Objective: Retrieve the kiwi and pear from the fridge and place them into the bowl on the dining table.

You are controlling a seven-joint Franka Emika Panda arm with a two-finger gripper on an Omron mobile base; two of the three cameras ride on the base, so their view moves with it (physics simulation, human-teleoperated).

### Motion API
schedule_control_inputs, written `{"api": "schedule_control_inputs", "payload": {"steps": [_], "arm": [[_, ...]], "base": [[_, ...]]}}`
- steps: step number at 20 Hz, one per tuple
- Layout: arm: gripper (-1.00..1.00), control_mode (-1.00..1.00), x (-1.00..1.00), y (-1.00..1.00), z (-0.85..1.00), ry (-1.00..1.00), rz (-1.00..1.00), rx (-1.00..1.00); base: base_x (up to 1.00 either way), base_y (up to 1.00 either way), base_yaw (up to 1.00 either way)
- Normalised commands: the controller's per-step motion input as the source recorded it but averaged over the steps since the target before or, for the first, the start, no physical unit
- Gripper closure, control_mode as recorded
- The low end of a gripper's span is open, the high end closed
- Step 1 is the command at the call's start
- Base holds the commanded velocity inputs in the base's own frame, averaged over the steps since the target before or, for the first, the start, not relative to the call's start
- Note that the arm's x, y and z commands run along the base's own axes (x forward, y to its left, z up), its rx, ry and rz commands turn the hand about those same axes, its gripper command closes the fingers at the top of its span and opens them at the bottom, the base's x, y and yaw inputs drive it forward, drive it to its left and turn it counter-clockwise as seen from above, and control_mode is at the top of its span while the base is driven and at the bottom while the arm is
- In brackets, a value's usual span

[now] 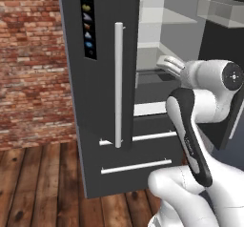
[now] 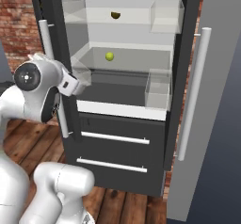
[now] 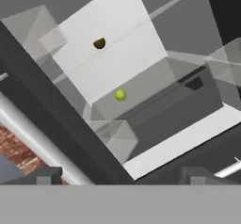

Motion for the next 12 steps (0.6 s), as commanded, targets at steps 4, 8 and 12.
{"api": "schedule_control_inputs", "payload": {"steps": [4, 8, 12], "arm": [[-1.00, -1.00, 0.02, -0.58, 0.76, 0.04, 0.00, 0.33], [-1.00, -1.00, 0.05, -0.40, 0.36, 0.05, 0.01, 0.26], [-1.00, -1.00, 0.24, -0.02, -0.12, 0.00, 0.05, 0.20]], "base": [[0.00, 0.00, 0.00], [0.00, 0.00, 0.00], [0.00, 0.00, 0.00]]}}
